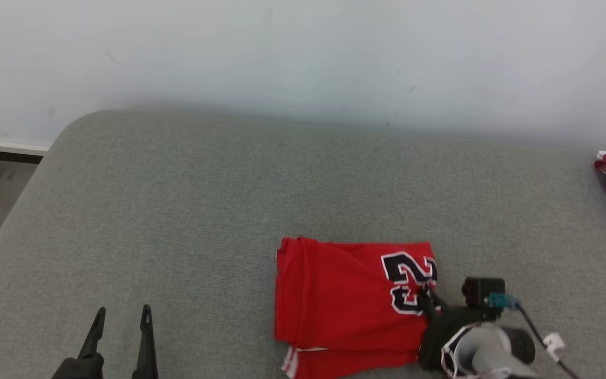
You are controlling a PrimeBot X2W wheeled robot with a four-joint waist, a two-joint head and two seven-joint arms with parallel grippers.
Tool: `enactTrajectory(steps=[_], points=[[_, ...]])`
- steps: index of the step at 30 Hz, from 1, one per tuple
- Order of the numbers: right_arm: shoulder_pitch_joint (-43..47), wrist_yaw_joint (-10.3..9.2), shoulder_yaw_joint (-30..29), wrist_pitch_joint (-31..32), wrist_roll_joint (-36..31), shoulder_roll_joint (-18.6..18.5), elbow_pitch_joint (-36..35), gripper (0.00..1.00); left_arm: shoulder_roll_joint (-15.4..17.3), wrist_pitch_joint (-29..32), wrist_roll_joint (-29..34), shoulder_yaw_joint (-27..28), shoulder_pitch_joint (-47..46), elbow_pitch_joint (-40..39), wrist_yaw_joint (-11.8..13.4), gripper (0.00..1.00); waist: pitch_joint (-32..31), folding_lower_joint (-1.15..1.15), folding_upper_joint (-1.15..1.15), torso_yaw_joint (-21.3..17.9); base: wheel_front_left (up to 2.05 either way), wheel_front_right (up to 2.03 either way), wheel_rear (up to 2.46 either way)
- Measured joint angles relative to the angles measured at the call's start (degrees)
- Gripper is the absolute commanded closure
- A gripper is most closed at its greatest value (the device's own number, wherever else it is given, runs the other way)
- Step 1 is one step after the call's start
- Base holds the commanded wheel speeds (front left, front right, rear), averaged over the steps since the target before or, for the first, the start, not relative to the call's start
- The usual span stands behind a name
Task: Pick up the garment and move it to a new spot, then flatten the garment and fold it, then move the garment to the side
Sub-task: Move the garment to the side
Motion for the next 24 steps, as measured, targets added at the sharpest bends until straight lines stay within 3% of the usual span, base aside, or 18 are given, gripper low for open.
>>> enactTrajectory(steps=[12,24], points=[[-16.94,0.00,6.52,0.03,-6.42,-15.41,-2.71,1.00,0.30,-1.04,-0.62,0.63,-2.52,-2.05,0.40,0.00,5.04,0.00,0.00,-3.11,0.00,0.00,0.00],[-32.43,0.00,13.19,4.22,-7.59,-30.20,-6.90,1.00,3.39,-1.27,0.18,2.78,-7.41,-7.99,1.05,0.00,14.63,0.02,0.01,-5.80,0.00,0.00,0.00]])
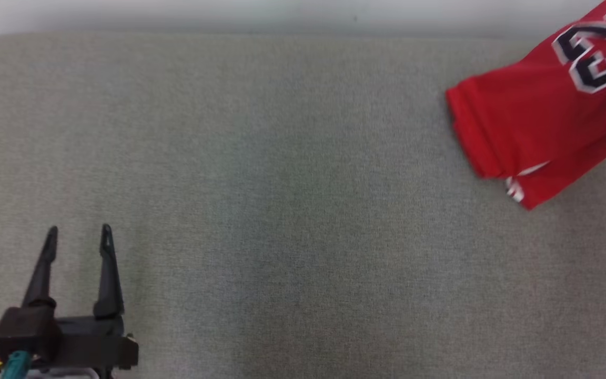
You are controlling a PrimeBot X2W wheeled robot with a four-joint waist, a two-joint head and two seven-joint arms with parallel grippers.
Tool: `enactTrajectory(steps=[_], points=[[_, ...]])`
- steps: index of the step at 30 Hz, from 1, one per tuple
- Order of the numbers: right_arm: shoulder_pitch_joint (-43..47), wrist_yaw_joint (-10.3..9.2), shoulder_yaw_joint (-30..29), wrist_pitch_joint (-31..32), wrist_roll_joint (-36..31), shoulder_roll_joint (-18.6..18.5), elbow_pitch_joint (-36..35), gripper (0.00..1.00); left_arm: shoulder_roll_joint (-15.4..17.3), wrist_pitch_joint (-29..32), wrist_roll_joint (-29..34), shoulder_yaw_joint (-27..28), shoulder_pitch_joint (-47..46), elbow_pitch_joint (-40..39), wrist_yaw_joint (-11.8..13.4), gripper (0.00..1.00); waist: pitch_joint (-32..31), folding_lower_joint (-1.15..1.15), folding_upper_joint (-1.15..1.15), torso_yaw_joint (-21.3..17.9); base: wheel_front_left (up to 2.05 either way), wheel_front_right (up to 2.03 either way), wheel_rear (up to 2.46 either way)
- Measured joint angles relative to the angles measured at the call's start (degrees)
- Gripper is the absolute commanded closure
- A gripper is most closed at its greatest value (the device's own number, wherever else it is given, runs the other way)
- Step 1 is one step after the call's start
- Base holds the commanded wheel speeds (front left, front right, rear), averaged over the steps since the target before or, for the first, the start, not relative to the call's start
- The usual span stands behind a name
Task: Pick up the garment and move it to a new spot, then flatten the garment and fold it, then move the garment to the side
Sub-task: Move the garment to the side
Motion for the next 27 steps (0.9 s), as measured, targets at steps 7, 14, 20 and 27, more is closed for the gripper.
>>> enactTrajectory(steps=[7,14,20,27], points=[[-6.94,0.00,1.62,2.03,0.55,-6.62,0.46,1.00,3.30,1.89,1.37,2.01,-0.65,-6.51,1.29,0.00,5.62,0.00,0.00,-1.39,0.00,0.00,0.00],[-12.41,0.00,3.87,3.61,0.52,-10.88,2.21,1.00,6.57,4.45,2.24,4.55,-0.52,-13.19,2.47,0.00,10.37,-0.01,0.00,-2.97,0.00,0.00,0.00],[-18.05,0.00,4.92,4.54,-1.22,-13.30,5.30,1.00,9.03,6.88,3.04,6.22,-0.31,-18.24,3.01,0.00,13.87,-0.01,0.00,-4.16,0.00,0.00,0.00],[-23.40,0.00,4.53,2.68,-4.26,-15.58,9.48,1.00,10.74,7.92,3.28,8.50,1.16,-22.34,3.93,0.00,17.10,-0.01,0.00,-5.43,0.00,0.00,0.00]])
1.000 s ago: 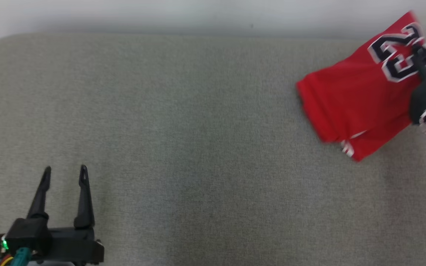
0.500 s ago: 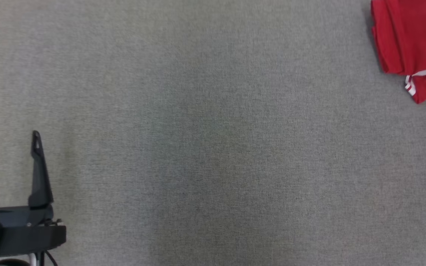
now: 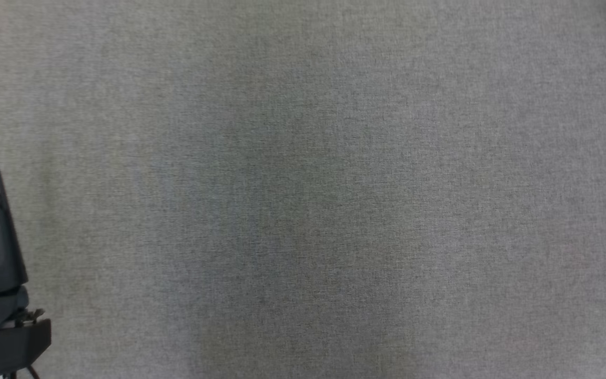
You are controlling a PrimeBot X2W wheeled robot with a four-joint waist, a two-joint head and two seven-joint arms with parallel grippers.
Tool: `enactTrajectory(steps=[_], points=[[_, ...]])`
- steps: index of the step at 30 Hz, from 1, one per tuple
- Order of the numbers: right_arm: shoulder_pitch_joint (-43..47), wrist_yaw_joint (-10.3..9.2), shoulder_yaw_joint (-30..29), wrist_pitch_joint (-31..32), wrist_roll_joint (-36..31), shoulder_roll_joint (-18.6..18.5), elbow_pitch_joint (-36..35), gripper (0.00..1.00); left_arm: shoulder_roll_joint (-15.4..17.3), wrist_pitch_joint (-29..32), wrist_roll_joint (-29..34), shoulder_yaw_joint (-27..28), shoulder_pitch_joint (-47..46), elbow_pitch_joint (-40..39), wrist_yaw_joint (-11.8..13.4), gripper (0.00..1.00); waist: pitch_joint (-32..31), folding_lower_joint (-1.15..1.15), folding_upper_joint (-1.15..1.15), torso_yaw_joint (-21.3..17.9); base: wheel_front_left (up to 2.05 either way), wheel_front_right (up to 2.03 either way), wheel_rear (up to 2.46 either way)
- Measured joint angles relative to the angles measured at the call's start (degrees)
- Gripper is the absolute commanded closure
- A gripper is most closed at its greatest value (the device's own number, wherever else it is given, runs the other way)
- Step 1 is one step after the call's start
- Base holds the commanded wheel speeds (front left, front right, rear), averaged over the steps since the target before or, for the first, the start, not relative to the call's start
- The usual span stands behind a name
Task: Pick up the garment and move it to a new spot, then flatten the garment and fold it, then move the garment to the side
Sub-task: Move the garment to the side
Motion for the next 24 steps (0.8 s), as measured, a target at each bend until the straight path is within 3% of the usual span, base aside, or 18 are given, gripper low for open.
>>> enactTrajectory(steps=[9,11,19,24], points=[[-2.99,0.00,-2.57,-0.16,-2.64,0.24,3.77,1.00,0.44,-0.04,-0.60,1.13,1.37,-0.52,0.42,0.00,1.65,-0.01,-0.01,-1.05,0.00,0.00,0.00],[-3.04,0.00,-2.99,-0.65,-3.85,0.27,4.16,0.00,0.48,-0.11,-0.68,1.12,1.37,-0.37,0.42,0.00,1.61,-0.01,-0.01,-0.97,0.00,0.00,0.00],[-3.00,0.00,-7.19,-1.72,-7.03,1.52,4.88,0.00,-0.78,-1.79,-1.59,0.60,1.46,2.32,0.49,0.00,-0.12,-0.01,-0.01,-1.07,0.00,0.00,0.00],[-1.43,0.00,-11.79,-7.83,-3.65,7.19,4.28,0.00,-2.96,-4.10,-3.39,-0.91,1.53,7.24,0.04,0.00,-3.20,-0.01,-0.01,-1.22,0.00,0.00,0.00]])
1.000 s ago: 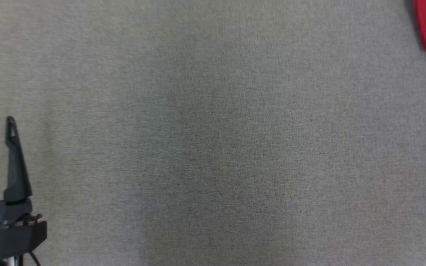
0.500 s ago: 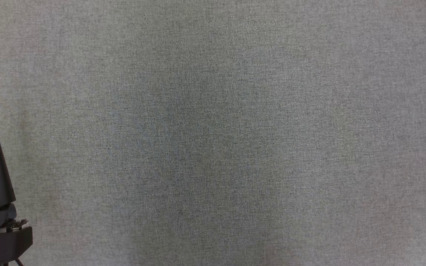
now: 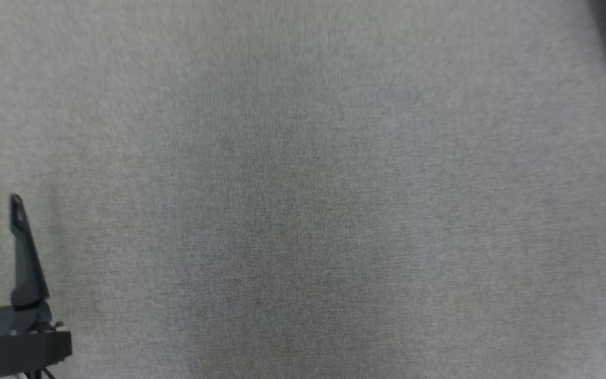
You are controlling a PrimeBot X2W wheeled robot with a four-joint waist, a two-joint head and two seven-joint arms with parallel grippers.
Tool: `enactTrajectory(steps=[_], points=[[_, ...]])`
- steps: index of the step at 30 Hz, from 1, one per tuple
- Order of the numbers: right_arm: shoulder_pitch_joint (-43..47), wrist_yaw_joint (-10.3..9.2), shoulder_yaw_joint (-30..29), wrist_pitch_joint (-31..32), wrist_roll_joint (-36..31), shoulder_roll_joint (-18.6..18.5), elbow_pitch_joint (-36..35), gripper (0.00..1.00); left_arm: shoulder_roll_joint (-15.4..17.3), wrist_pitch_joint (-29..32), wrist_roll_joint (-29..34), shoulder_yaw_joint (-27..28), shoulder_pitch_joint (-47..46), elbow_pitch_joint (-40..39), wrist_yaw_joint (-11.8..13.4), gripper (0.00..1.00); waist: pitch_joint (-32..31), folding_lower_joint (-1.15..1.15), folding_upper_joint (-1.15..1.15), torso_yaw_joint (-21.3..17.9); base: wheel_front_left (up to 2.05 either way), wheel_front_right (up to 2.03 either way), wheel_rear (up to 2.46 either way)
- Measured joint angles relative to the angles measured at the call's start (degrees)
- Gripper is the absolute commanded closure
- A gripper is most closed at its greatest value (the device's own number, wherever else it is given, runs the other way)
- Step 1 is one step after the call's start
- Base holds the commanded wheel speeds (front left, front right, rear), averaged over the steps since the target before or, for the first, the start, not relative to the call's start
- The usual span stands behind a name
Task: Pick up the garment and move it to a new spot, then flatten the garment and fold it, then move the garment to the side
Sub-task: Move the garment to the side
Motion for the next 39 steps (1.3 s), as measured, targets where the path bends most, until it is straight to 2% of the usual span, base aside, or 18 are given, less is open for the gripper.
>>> enactTrajectory(steps=[4,10,12,17,26,33,39], points=[[5.56,0.00,-1.27,-2.00,3.85,4.25,-4.21,0.00,-1.86,-1.83,-0.97,-1.12,0.44,4.23,-0.10,0.00,-3.56,0.00,0.00,-0.29,0.00,0.00,0.00],[16.66,0.00,-2.68,-2.29,9.44,8.57,-15.41,0.00,-3.79,-3.28,-1.64,-2.45,2.72,9.15,-0.12,0.00,-9.91,-0.01,-0.02,-0.87,0.00,0.00,0.00],[20.81,0.00,-2.22,-2.27,9.61,9.98,-18.98,0.00,-4.17,-3.82,-1.96,-2.83,3.16,10.17,-0.49,0.00,-12.10,-0.01,-0.02,-1.09,0.00,0.00,0.00],[30.92,0.00,-3.00,-2.26,9.61,16.13,-26.14,0.00,-5.24,-4.54,-3.28,-3.04,5.86,12.20,-0.55,0.00,-17.52,-0.02,-0.02,-1.71,0.00,0.00,0.00],[50.11,0.00,-8.96,-2.26,2.81,24.63,-38.10,0.00,-6.32,-4.86,-3.48,-4.61,8.23,13.79,-0.52,0.00,-25.36,-0.02,-0.02,-2.54,0.00,0.00,0.00],[64.61,-0.01,-18.81,-2.27,-4.46,30.89,-46.89,0.00,-5.89,-3.49,-2.31,-5.77,9.42,14.64,0.12,0.00,-29.62,-0.02,-0.02,-2.28,0.00,0.00,0.00],[76.30,-0.01,-24.24,-1.86,-9.35,36.66,-53.80,0.00,-5.93,-2.58,-2.31,-6.54,9.79,14.71,0.46,0.00,-31.59,-0.01,-0.01,-2.13,0.00,0.00,0.00]])
